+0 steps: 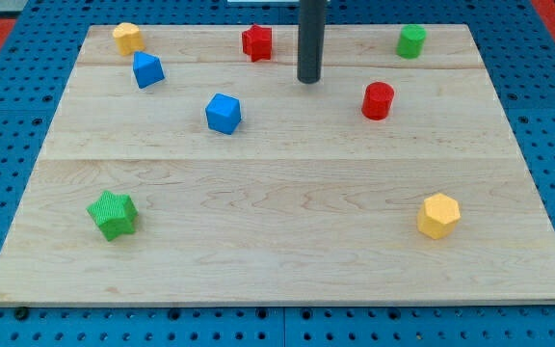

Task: Move yellow hexagon to the centre of the board

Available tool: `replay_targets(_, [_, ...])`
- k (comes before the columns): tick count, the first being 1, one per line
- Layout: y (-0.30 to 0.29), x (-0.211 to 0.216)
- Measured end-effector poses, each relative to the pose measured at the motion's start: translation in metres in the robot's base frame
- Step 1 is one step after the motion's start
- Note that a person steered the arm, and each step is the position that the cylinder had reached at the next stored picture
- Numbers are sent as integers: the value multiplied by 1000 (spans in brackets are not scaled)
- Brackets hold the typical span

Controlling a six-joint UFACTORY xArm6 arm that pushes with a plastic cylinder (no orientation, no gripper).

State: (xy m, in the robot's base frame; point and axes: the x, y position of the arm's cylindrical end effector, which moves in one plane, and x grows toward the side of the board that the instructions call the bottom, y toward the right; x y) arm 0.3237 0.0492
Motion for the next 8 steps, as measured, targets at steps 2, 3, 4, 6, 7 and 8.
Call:
replay_targets(2, [81,121])
replay_targets(3, [147,150])
replay_targets(4, [164,214])
replay_targets(6, [117,216])
replay_targets(7, [100,206])
replay_targets(8, [104,183])
